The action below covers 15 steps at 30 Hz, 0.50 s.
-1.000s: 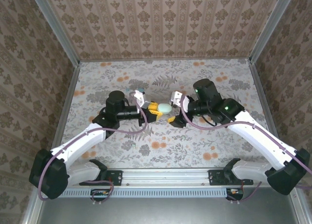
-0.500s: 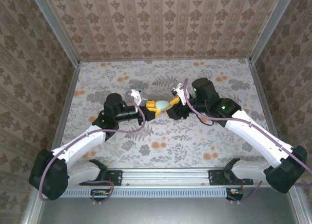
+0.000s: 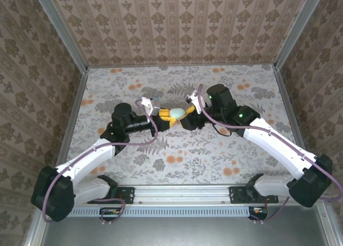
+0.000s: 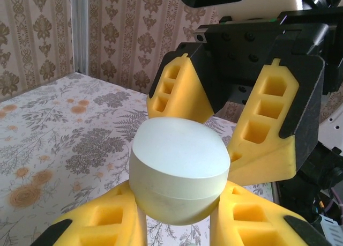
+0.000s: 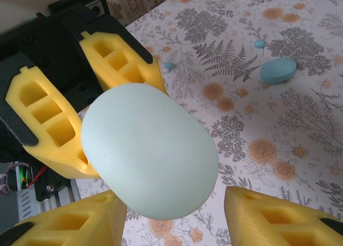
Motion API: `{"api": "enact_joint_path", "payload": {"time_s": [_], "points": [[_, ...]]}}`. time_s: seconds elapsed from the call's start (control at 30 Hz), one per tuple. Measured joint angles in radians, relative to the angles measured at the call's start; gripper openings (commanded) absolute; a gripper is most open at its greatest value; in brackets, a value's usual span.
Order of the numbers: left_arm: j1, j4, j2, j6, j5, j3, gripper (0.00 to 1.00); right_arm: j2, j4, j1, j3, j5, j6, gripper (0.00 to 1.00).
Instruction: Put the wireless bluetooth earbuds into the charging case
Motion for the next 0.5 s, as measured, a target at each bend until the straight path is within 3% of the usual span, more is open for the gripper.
{"api": "enact_joint_path", "payload": {"time_s": [0.5], "points": [[0.006, 0.033, 0.000, -0.008, -0.027, -0.011, 0.16, 0.063, -0.084, -0.004, 0.115, -0.008, -0.001, 0.51]]}}
